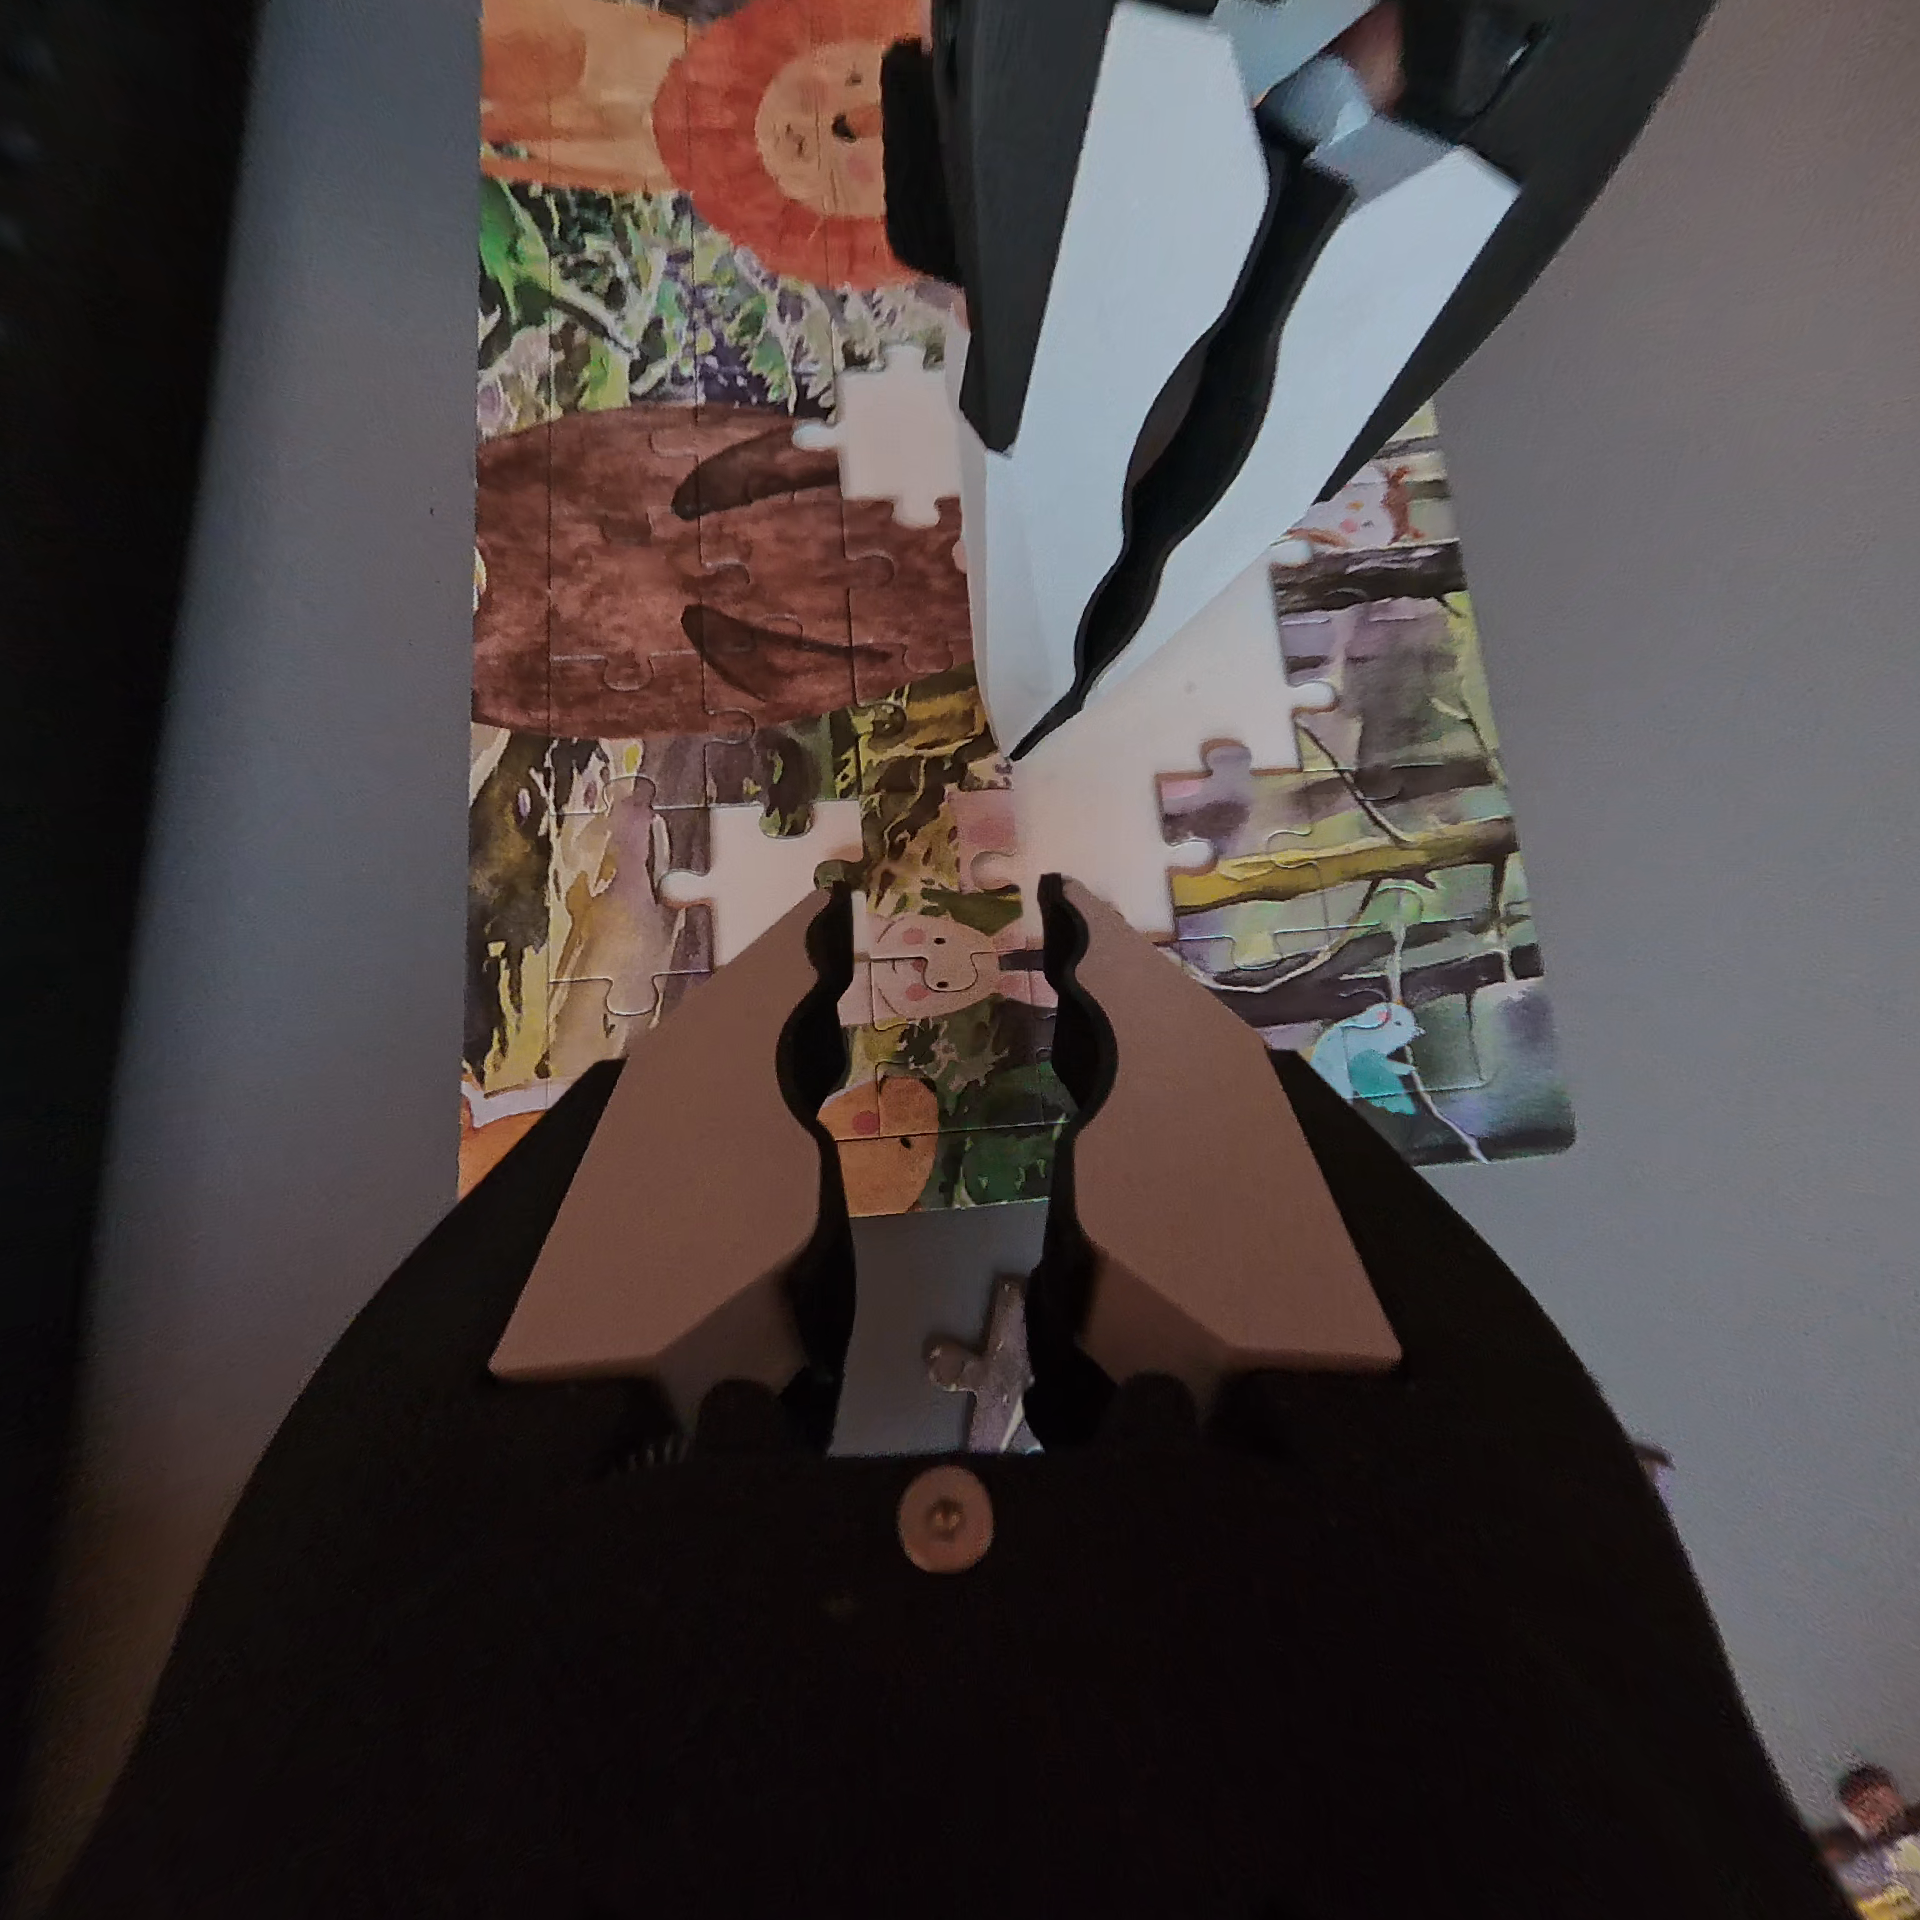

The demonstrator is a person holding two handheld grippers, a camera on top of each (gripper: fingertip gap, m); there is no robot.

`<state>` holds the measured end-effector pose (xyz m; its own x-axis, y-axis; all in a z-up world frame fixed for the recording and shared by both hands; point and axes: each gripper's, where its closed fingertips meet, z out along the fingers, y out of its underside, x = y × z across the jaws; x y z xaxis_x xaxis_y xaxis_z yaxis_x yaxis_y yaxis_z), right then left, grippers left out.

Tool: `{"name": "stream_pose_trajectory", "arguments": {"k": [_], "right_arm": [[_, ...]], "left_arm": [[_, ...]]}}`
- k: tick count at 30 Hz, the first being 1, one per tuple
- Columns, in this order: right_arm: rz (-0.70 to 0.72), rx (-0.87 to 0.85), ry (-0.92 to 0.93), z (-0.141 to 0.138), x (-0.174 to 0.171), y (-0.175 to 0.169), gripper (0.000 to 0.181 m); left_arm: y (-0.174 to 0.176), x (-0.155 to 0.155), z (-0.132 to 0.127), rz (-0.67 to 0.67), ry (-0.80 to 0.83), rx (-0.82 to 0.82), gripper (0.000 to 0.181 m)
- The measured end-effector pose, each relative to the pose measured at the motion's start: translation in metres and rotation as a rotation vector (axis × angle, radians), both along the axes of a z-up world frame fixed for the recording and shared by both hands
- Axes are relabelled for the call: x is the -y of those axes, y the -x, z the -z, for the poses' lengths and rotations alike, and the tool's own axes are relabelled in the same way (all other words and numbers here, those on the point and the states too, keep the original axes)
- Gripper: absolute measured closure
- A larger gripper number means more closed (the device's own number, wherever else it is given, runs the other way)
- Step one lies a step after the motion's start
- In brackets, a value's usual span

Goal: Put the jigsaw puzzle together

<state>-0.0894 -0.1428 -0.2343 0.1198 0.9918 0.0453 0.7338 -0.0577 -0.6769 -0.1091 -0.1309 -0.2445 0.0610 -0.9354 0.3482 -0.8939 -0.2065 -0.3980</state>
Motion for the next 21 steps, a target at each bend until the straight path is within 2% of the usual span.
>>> {"name": "stream_pose_trajectory", "arguments": {"k": [6,21], "right_arm": [[-0.007,-0.01,0.07,0.0077,0.0003,0.0003,0.151],[0.01,0.02,0.027,0.0075,-0.0002,-0.0004,0.151]], "left_arm": [[-0.0003,-0.0003,-0.0001,0.0,0.005,0.003,0.181],[0.0001,-0.0009,-0.0001,0.01,-0.009,0.005,0.181]]}}
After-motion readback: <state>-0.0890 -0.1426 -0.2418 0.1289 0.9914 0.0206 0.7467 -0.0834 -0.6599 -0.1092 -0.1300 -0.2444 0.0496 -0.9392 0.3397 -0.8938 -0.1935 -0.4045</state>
